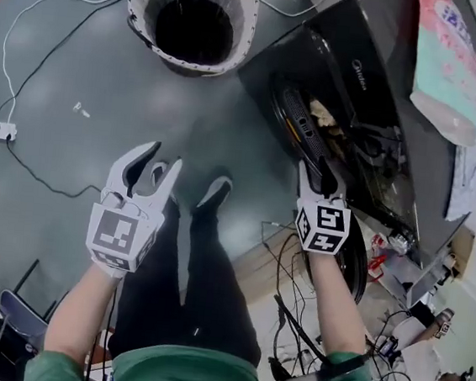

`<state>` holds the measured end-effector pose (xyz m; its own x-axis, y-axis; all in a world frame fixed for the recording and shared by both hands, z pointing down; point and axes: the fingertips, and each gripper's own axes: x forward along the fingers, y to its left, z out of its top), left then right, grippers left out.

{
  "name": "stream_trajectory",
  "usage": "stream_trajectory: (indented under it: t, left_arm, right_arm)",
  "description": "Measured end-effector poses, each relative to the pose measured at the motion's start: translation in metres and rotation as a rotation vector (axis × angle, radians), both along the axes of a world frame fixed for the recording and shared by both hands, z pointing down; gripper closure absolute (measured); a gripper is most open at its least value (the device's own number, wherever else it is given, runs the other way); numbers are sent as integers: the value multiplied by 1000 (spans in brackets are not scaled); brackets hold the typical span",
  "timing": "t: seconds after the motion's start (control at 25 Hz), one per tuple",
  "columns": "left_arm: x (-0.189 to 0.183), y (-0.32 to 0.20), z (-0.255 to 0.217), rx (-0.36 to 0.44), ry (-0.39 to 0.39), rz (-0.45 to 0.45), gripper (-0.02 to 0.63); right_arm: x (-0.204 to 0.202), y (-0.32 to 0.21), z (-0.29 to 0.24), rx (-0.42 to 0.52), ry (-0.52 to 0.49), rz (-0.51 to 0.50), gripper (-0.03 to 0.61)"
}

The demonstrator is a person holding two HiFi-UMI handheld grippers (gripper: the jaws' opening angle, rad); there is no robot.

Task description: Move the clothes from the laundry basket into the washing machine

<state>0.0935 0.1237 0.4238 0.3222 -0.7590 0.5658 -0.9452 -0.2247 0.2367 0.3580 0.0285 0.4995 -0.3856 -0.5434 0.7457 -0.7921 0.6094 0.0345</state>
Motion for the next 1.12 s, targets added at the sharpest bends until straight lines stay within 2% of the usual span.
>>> stream_trajectory:
  t: [0.16, 0.32, 0.48, 0.76, 1.12]
  left_arm:
    - [-5, -4, -75, 25, -9, -24, 454]
    - [-10, -22, -156, 94, -20, -66, 454]
    - [-20, -40, -234, 189, -45, -106, 456]
    - [-18, -52, -350, 352, -119, -101, 456]
    - [-31, -23, -475, 572, -192, -148, 560]
  right_arm:
    - [-29, 12, -95, 43, -102, -35, 459]
    - [-36, 4, -190, 129, -186, -32, 506]
    - [-41, -4, -271, 186, -288, 0, 544]
    - [-71, -7, -393, 306, -400, -26, 566]
    - [-101, 5, -524, 474, -557, -51, 575]
